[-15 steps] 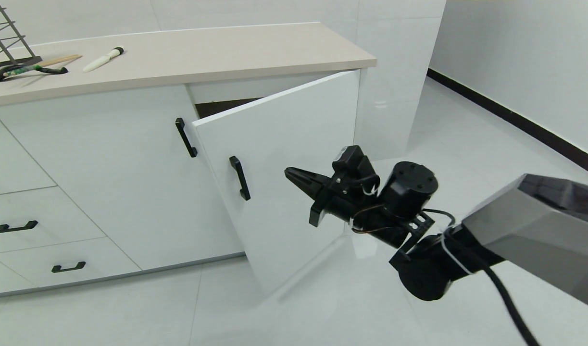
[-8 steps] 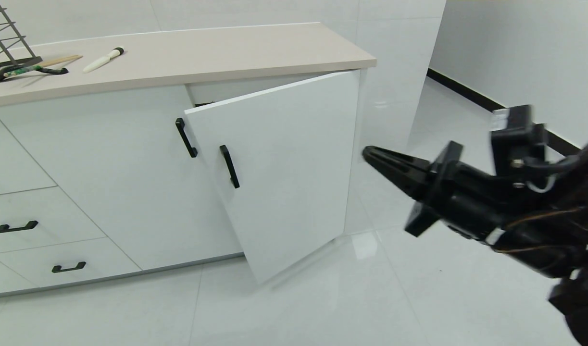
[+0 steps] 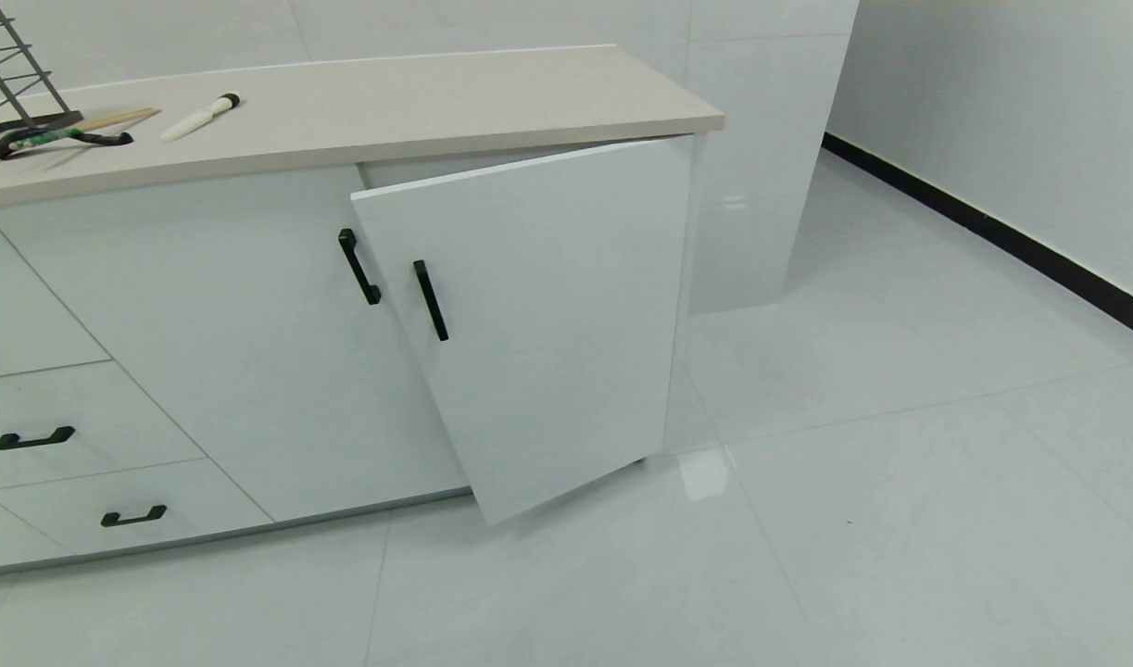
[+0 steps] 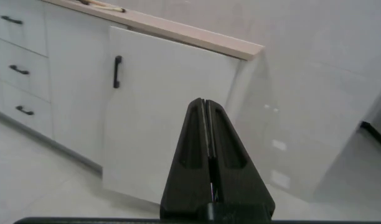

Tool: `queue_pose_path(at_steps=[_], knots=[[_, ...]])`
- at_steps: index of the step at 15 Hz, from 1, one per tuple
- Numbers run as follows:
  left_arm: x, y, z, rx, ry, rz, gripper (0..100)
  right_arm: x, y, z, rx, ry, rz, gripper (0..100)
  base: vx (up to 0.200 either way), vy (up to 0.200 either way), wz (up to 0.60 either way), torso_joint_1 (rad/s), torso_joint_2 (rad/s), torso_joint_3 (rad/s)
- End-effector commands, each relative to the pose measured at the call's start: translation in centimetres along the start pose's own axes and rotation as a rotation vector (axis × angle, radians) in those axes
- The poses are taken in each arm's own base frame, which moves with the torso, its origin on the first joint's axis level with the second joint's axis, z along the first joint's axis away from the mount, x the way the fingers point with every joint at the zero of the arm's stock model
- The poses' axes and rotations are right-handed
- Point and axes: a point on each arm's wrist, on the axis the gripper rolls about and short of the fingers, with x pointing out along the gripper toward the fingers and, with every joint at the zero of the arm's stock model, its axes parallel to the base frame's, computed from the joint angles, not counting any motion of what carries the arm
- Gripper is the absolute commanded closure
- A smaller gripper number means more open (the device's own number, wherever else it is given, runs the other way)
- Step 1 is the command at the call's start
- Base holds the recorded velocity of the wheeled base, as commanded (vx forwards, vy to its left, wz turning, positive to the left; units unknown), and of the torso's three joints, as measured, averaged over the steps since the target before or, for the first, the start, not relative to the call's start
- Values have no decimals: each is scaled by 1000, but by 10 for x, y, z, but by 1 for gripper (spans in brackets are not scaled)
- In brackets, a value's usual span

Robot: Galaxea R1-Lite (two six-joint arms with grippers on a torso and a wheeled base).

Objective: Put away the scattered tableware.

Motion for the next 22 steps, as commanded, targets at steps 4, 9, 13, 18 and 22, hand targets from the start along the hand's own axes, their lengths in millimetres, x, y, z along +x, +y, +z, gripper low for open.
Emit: queue_pose_path(at_steps=[4, 9, 13, 18, 22], knots=[[0, 0, 0, 13, -1, 2, 0, -108, 52, -2, -103, 30, -229, 100, 0, 0, 0, 0, 0, 0], [0, 0, 0, 12, -1, 0, 0, -130, 64, -58, 109, 560, -500, 100, 0, 0, 0, 0, 0, 0], [0, 0, 0, 27, -1, -3, 0, -130, 63, -58, 186, 540, -557, 100, 50, 50, 0, -1, -1, 1], [0, 0, 0, 29, -1, -1, 0, -130, 63, -58, 211, 533, -569, 100, 200, 200, 0, 3, 0, 2], [0, 0, 0, 27, -1, 2, 0, -130, 63, -58, 209, 534, -567, 100, 0, 200, 0, 1, 2, 4]])
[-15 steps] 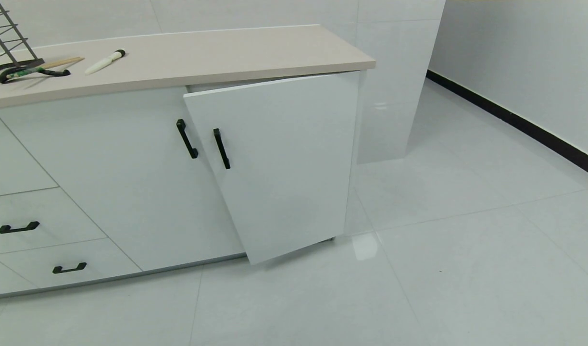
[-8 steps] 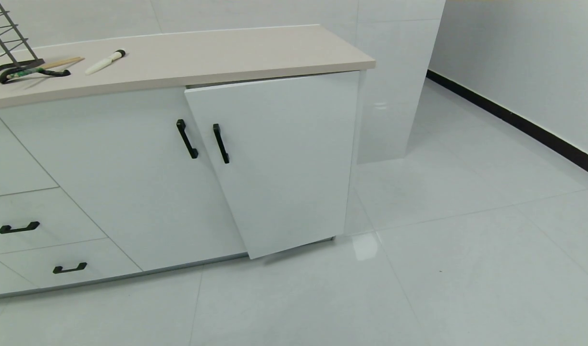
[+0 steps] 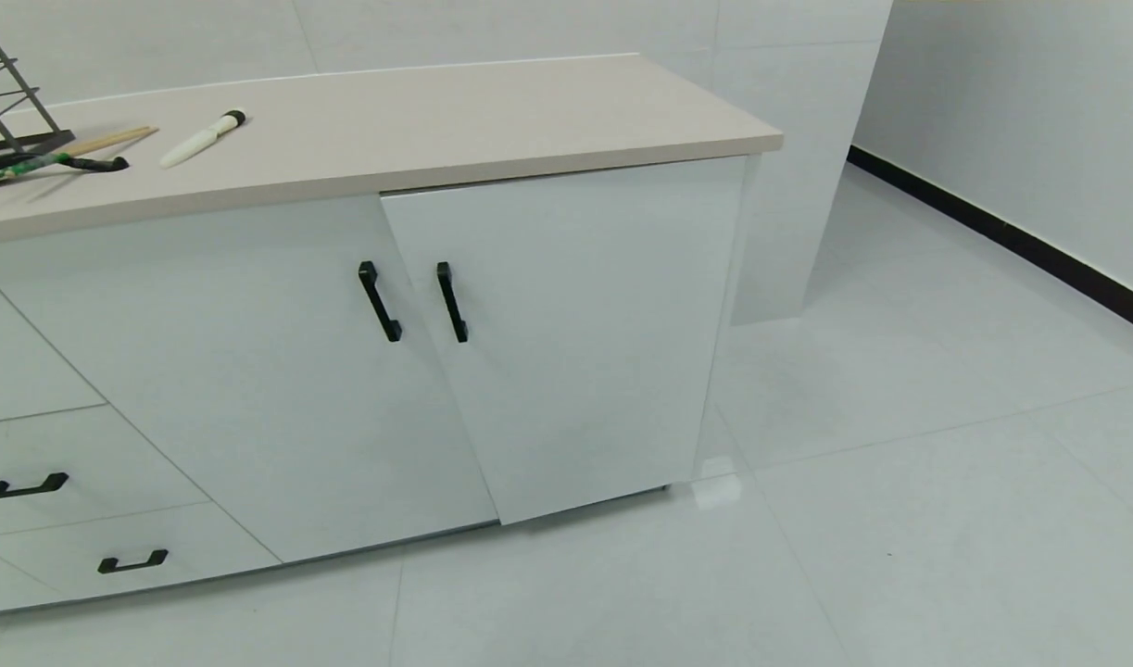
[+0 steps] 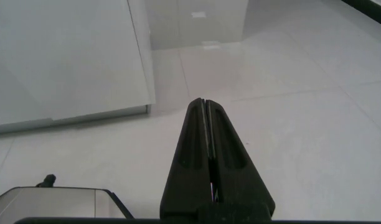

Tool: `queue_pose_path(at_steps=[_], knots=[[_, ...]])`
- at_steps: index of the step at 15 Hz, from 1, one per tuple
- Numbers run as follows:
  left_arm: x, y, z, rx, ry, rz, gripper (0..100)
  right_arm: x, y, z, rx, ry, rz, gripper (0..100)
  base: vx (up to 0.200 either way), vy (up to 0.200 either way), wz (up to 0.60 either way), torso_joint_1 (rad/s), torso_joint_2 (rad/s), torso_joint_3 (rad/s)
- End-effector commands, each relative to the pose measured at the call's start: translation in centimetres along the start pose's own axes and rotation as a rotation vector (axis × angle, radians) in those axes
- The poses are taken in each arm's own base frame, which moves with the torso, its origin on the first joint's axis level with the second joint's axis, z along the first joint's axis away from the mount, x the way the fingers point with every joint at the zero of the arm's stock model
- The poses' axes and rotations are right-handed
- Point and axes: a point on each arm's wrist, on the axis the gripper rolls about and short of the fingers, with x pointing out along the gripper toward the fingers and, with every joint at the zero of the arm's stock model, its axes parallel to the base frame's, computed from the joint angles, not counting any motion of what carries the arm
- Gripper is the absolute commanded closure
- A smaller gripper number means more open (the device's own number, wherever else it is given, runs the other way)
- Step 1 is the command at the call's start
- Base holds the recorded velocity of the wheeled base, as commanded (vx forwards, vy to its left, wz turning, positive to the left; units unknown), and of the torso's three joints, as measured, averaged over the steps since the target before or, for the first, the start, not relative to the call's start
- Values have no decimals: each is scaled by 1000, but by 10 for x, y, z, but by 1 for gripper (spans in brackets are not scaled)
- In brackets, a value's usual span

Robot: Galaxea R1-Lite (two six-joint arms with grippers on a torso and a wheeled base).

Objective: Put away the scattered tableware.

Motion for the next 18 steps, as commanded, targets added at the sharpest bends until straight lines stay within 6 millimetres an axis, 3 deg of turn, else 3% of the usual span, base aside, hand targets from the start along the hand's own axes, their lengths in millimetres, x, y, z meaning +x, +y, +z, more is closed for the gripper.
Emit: queue_pose_path(at_steps=[1, 5, 8, 16, 18], knots=[[0, 0, 0, 2, 0, 0, 0, 0, 0, 0, 0, 4, 0, 100, 0, 200, 0, 2, 7, 2], [0, 0, 0, -1, 0, 0, 0, 0, 0, 0, -2, 4, 1, 100, 0, 200, 0, 5, 5, 1], [0, 0, 0, -3, 0, 0, 0, 0, 0, 0, -2, 4, 1, 100, 0, 200, 600, 4, 1, 6], [0, 0, 0, -1, 0, 0, 0, 0, 0, 0, 0, 4, 1, 100, 0, 0, 600, 3, 2, 2], [0, 0, 0, -3, 0, 0, 0, 0, 0, 0, 0, 5, 1, 100, 0, 0, 0, 0, 0, 0]])
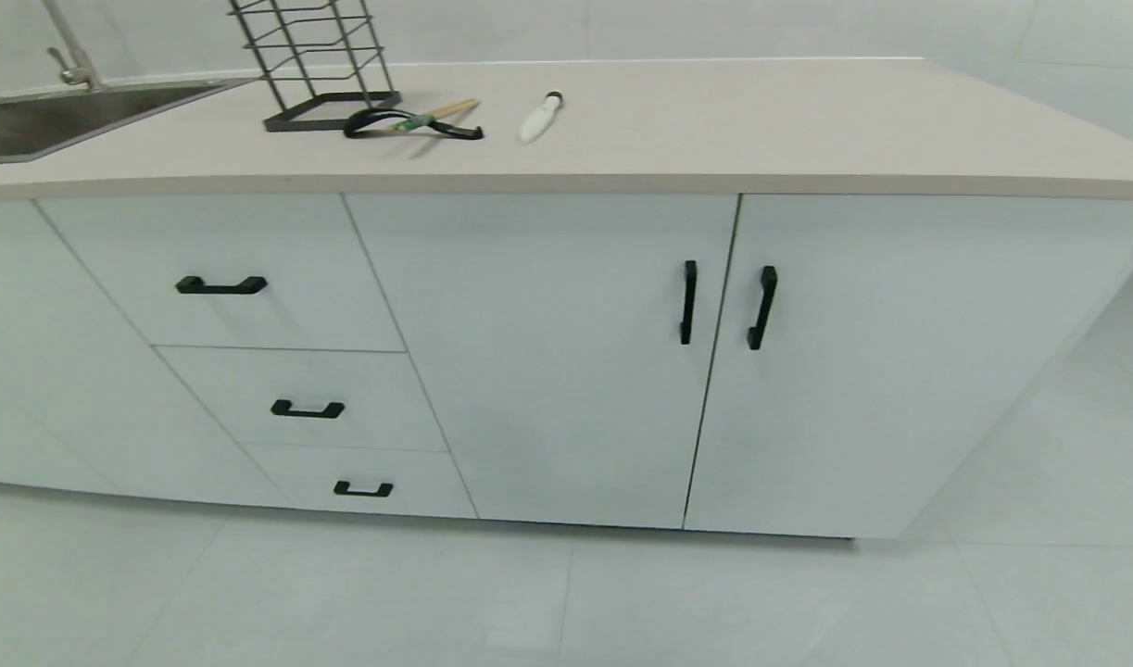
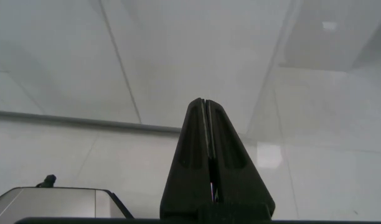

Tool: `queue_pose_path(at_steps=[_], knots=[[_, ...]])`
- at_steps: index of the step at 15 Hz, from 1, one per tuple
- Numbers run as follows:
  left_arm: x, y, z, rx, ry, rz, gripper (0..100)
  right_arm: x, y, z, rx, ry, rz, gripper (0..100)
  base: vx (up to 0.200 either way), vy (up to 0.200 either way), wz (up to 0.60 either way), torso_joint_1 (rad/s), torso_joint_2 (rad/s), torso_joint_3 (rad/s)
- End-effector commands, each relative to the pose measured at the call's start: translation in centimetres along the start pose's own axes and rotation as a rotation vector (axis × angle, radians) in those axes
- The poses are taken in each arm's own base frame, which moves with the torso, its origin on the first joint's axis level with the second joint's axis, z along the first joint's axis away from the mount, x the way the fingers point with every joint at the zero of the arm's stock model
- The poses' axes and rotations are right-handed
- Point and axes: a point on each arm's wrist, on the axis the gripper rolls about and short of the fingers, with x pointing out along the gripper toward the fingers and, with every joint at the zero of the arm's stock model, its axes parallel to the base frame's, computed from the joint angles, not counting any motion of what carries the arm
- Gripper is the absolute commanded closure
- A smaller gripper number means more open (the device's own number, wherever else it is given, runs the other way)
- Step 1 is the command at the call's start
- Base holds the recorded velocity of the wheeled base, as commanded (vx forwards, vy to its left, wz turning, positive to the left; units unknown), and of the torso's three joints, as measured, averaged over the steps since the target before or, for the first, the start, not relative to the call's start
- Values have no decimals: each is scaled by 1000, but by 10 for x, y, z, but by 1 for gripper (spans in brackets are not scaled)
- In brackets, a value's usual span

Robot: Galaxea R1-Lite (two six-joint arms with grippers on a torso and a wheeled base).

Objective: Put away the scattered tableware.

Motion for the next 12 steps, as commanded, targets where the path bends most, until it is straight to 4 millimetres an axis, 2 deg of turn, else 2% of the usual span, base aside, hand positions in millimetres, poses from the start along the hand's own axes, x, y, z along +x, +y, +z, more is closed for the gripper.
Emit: queue_pose_path(at_steps=[1, 2, 12], knots=[[0, 0, 0, 0, 0, 1, 0, 0, 0, 0, 1, 3, 1, 100, 0, 0, 0, 0, 0, 0], [0, 0, 0, 0, 0, 1, 0, 0, 0, 0, 1, 2, 1, 100, 0, 0, 0, 0, 0, 0], [0, 0, 0, 3, 0, 1, 0, 0, 0, 0, 2, 3, -1, 100, 0, 200, 0, 2, 3, 4]])
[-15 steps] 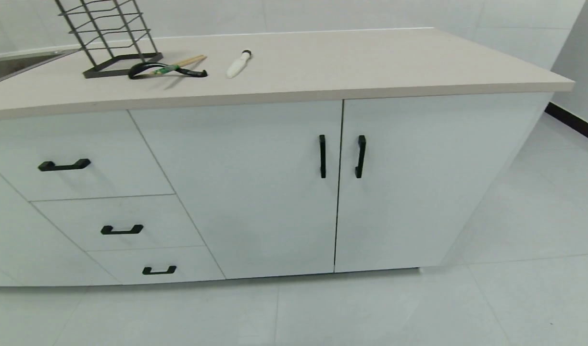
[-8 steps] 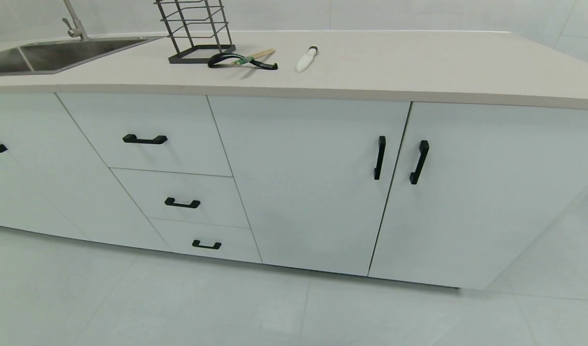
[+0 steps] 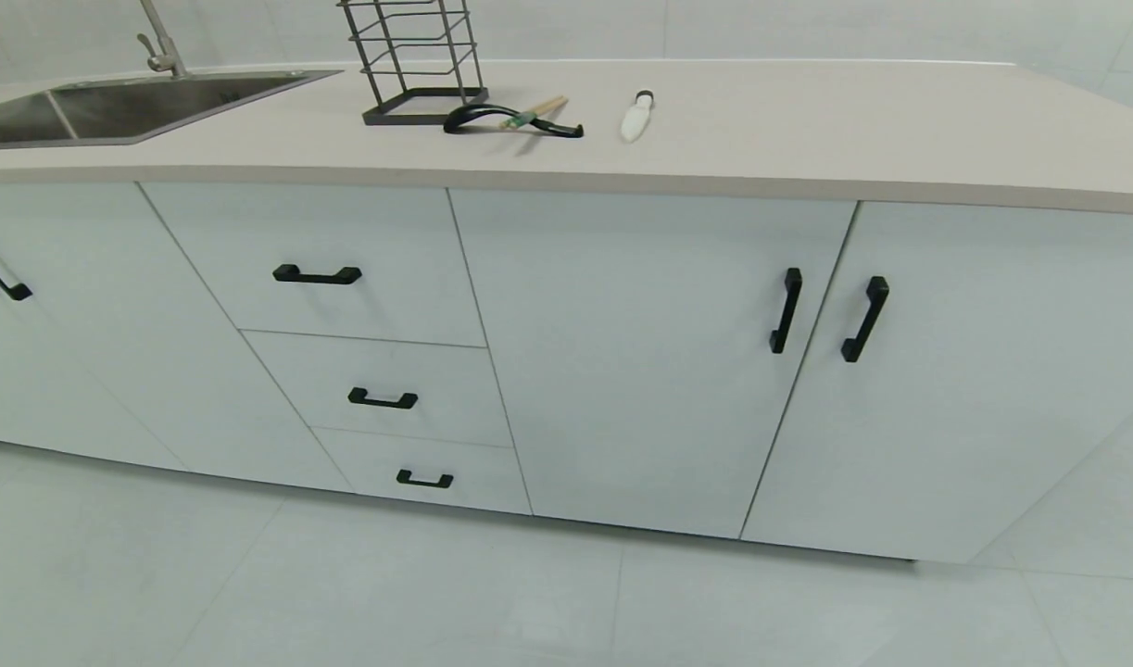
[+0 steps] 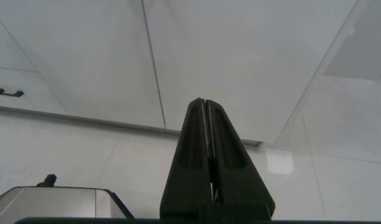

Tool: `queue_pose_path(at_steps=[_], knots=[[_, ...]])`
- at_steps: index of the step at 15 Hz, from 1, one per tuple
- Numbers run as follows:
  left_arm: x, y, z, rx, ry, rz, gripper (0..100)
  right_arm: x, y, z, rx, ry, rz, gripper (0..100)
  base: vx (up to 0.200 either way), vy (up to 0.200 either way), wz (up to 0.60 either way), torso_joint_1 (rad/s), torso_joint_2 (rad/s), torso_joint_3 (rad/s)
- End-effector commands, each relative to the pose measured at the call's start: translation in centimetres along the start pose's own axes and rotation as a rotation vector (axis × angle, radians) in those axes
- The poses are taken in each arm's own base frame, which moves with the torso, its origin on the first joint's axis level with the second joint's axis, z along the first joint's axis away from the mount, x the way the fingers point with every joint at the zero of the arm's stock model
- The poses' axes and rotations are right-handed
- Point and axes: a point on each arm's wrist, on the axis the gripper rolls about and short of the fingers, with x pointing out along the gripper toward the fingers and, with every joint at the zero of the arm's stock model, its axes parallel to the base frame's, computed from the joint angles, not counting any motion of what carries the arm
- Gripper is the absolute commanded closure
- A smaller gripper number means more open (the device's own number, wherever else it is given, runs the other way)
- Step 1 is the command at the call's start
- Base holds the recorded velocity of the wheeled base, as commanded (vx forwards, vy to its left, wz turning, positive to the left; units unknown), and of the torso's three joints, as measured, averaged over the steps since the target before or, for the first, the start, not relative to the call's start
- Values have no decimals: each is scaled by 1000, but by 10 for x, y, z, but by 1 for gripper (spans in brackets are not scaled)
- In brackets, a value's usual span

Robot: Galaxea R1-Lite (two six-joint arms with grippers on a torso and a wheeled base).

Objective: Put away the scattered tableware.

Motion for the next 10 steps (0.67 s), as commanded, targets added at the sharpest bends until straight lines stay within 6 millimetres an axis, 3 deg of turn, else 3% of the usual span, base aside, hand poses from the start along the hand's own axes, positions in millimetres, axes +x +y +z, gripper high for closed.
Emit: queue_pose_path(at_steps=[1, 3, 5, 10], knots=[[0, 0, 0, 0, 0, 1, 0, 0, 0, 0, -1, 3, 0, 100, 0, 200, 0, -2, 2, 7], [0, 0, 0, -1, 0, 1, 0, 0, 0, 0, 1, 3, -1, 100, 0, 200, 0, 2, 5, 2], [0, 0, 0, 0, 0, 2, 0, 0, 0, 0, 1, 1, -1, 100, 200, 200, 0, 5, 0, 2], [0, 0, 0, 0, 0, 1, 0, 0, 0, 0, 1, 1, -1, 100, 0, 200, 0, 3, 2, 1]])
